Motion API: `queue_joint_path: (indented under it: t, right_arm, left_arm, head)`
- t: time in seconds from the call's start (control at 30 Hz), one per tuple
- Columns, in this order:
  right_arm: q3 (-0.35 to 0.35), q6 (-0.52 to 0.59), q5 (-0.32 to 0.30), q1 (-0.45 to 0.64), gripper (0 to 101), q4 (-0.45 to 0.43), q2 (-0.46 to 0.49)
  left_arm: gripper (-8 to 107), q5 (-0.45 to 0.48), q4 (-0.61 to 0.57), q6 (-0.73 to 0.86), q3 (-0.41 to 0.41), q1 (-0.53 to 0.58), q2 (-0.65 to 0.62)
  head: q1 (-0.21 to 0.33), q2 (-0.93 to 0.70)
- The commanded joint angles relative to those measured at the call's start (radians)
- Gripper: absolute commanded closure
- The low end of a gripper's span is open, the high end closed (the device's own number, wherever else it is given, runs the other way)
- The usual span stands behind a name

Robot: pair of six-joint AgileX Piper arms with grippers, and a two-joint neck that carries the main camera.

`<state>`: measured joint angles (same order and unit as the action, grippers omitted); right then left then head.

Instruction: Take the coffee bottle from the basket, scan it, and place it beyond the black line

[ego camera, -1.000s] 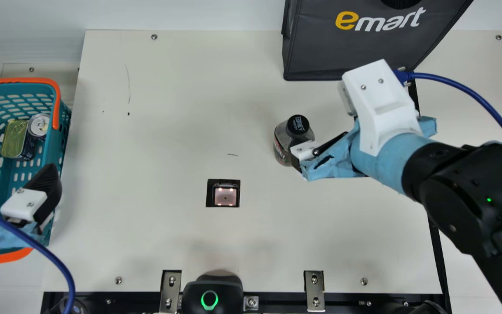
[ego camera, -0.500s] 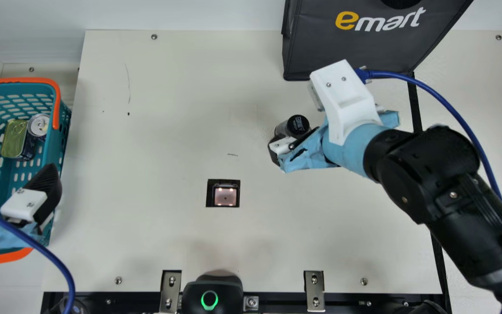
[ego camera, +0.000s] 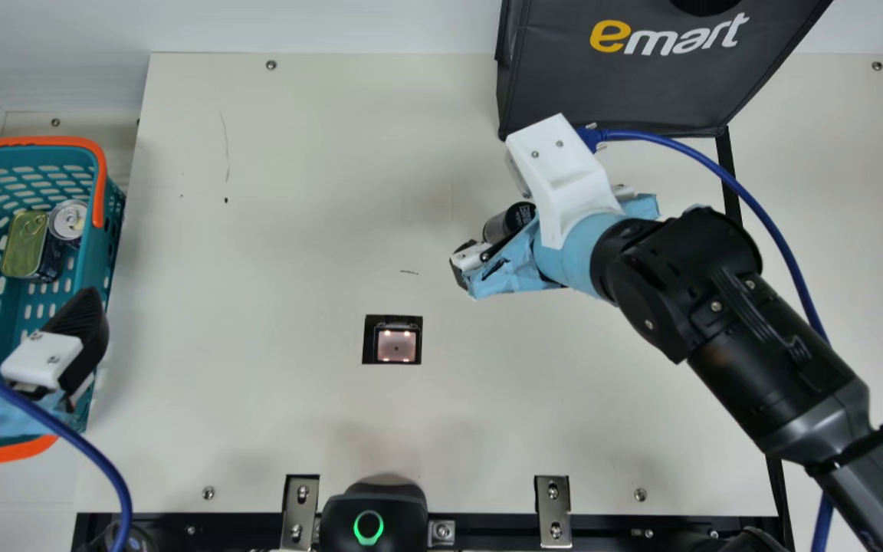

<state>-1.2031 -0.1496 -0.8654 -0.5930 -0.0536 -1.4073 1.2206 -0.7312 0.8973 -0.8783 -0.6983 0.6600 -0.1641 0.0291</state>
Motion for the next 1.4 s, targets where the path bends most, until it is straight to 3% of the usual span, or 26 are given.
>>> queue_joint_path:
  t: [0.0, 0.8, 1.23, 1.27, 1.37]
  right_arm:
    - [0.002, -0.003, 0.004, -0.003, 10, -0.004, -0.005]
    - [0.006, -0.022, 0.031, 0.003, 10, -0.052, -0.041]
    - [-0.010, -0.009, 0.023, 0.022, 97, -0.056, -0.039]
    - [-0.011, -0.008, 0.022, 0.022, 101, -0.055, -0.039]
    - [-0.013, -0.006, 0.020, 0.022, 101, -0.052, -0.038]
  left_arm:
    - [9, 0.000, 0.000, 0.000, 0.000, 0.000, 0.000]
    - [9, 0.000, 0.000, 0.000, 0.000, 0.000, 0.000]
    - [9, 0.000, 0.000, 0.000, 0.000, 0.000, 0.000]
    - [9, 0.000, 0.000, 0.000, 0.000, 0.000, 0.000]
    - [9, 0.000, 0.000, 0.000, 0.000, 0.000, 0.000]
  head:
    - [0.026, -0.002]
    - [0.026, -0.002]
    - [0.026, -0.002]
    - [0.026, -0.002]
    - [0.026, -0.002]
